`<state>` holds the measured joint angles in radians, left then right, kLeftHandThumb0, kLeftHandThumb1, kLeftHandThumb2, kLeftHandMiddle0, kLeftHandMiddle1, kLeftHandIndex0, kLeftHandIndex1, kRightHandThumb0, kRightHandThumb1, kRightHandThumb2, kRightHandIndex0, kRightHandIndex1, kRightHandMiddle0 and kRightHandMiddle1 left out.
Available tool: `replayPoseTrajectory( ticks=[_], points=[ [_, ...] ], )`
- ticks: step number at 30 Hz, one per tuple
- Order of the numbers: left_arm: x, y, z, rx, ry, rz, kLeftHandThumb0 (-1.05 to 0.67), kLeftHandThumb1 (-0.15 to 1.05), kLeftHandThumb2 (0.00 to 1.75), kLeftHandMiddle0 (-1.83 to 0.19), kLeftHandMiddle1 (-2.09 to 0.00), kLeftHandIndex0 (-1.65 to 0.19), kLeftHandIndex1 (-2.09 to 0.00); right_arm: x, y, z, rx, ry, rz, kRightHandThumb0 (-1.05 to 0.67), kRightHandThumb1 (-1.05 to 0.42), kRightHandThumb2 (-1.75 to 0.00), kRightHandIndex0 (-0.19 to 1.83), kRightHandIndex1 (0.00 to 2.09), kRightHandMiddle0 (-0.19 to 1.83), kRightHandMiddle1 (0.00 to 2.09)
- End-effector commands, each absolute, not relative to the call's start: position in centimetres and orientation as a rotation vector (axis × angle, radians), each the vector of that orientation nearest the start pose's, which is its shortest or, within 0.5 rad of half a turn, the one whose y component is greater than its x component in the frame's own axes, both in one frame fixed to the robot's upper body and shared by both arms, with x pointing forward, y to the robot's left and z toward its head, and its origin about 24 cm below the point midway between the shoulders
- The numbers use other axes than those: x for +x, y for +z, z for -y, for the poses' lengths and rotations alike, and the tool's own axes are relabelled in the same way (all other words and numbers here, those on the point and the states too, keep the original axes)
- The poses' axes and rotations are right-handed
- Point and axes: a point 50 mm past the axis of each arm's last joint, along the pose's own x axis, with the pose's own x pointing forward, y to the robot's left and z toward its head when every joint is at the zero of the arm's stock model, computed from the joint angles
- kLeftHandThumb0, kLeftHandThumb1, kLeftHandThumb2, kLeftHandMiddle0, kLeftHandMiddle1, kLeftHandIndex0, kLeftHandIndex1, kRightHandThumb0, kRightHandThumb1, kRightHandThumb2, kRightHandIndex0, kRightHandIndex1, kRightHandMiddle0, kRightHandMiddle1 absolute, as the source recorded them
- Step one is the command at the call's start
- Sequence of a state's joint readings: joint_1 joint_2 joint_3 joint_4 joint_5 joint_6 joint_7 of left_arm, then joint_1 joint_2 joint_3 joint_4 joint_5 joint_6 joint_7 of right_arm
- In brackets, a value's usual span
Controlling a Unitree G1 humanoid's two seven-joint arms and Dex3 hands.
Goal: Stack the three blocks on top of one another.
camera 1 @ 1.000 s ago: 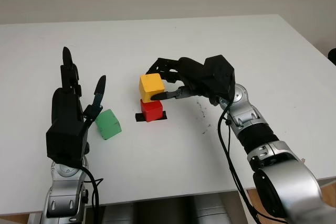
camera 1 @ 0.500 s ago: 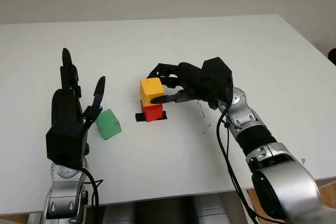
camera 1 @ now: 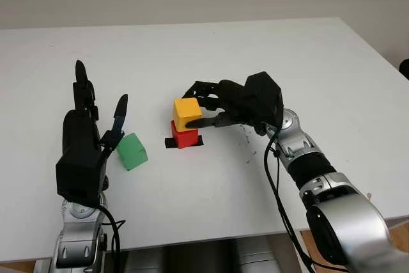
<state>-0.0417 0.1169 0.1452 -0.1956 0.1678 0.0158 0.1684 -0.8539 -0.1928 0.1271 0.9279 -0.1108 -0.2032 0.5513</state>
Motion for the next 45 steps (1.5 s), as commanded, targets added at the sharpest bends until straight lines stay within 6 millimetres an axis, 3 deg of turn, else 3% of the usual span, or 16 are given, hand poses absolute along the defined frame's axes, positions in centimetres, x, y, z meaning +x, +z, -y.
replayPoseTrajectory(
  ticks=[1,28,31,36,45],
  points=[
    [25.12,10.70,-20.59,0.272,0.314,0.266,-0.62,1.05,0.39,0.05,-0.05,0.11,-0.05,38.45,11.49,10.36,-0.449,0.729,0.036,-0.50,-0.93,-0.05,0.30,0.05,0.39,1.59],
    [25.03,10.66,-20.48,0.265,0.323,0.262,-0.60,1.05,0.38,0.05,-0.05,0.11,-0.05,38.41,11.24,10.24,-0.435,0.729,0.016,-0.54,-0.94,-0.06,0.30,0.05,0.36,1.55],
    [25.08,10.71,-20.50,0.272,0.322,0.261,-0.62,1.05,0.38,0.04,-0.05,0.10,-0.05,38.43,11.25,10.23,-0.441,0.739,0.002,-0.61,-0.95,-0.05,0.22,0.02,0.18,1.30],
    [25.13,10.79,-20.43,0.267,0.324,0.260,-0.62,1.05,0.38,0.04,-0.05,0.11,-0.05,38.41,11.30,10.13,-0.437,0.746,-0.006,-0.68,-0.95,-0.05,0.04,0.02,0.09,0.84],
    [25.17,10.76,-20.41,0.269,0.321,0.261,-0.62,1.05,0.38,0.05,-0.05,0.11,-0.05,38.41,11.59,10.24,-0.462,0.747,0.008,-0.70,-0.94,-0.05,-0.02,0.03,0.05,0.68]
  ],
)
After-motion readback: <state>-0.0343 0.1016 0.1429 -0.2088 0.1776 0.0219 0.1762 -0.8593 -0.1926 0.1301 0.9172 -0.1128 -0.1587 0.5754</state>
